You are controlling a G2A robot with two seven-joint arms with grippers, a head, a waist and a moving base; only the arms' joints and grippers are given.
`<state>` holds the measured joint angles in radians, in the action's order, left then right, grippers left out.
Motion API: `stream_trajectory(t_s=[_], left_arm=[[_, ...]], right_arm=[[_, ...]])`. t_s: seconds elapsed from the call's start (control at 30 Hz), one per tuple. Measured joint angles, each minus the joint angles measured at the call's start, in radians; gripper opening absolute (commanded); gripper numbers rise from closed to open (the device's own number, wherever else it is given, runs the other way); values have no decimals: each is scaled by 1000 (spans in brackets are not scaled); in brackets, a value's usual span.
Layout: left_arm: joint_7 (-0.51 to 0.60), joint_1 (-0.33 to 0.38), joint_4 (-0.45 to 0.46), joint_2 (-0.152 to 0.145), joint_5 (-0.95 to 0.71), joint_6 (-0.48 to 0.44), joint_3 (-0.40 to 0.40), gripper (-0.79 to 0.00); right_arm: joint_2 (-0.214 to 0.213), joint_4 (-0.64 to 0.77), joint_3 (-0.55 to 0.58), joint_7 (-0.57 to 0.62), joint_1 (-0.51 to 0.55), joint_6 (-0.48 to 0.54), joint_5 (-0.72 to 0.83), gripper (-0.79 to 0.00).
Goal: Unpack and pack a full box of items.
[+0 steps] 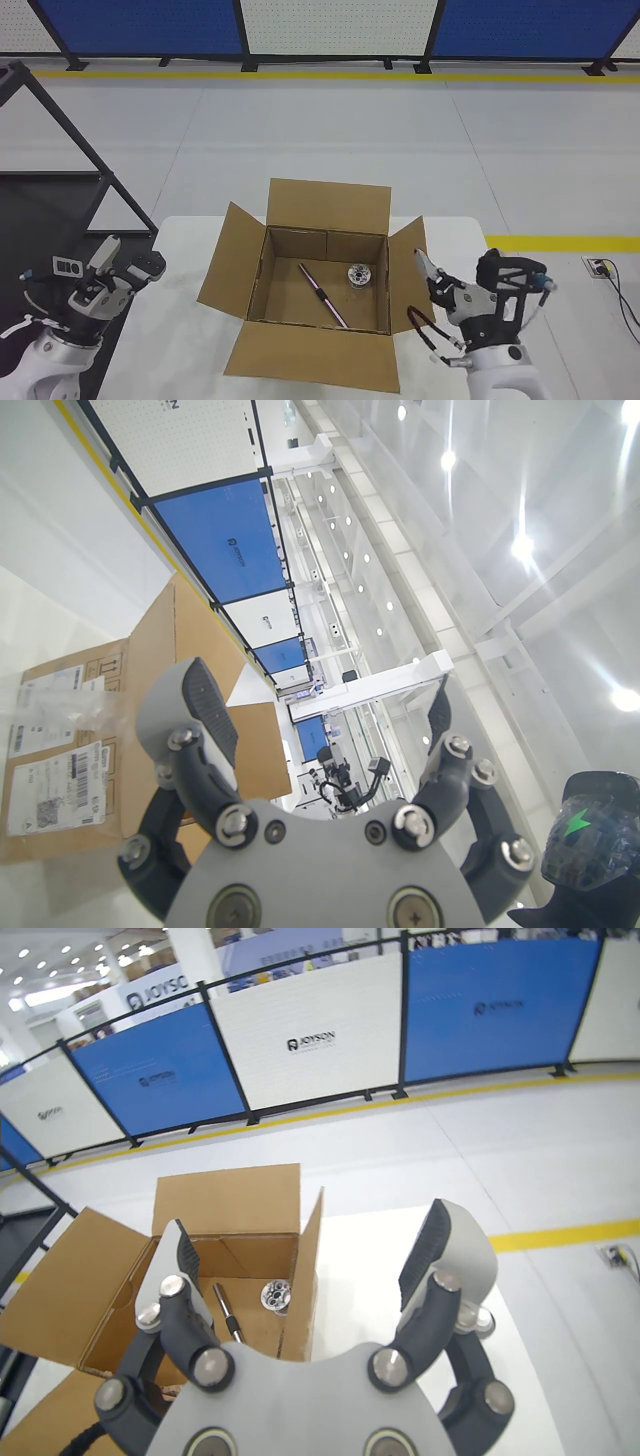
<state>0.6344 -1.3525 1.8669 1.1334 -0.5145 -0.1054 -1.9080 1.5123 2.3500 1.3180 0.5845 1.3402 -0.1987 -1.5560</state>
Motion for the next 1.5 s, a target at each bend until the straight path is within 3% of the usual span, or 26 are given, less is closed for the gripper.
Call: stream_trajectory(t_s=[0.23,0.43,0.6,1.13,1.5], left_arm=[[35,-24,-16,-6,14,-7,-18,0],[62,-47,-19,-11,8,-24,-42,0],[83,-61,-12,-14,1,-38,-51,0],[80,-65,-7,-15,0,-39,-49,0],[54,-85,6,-17,15,-47,-36,0]], right_arm=[[12,-102,-177,228,-196,98,-149,0],[44,-297,-260,429,-405,53,-119,0],[66,-450,-287,583,-516,7,-65,0],[67,-471,-292,579,-514,20,-56,0],[116,-846,-313,822,-751,-1,125,0]])
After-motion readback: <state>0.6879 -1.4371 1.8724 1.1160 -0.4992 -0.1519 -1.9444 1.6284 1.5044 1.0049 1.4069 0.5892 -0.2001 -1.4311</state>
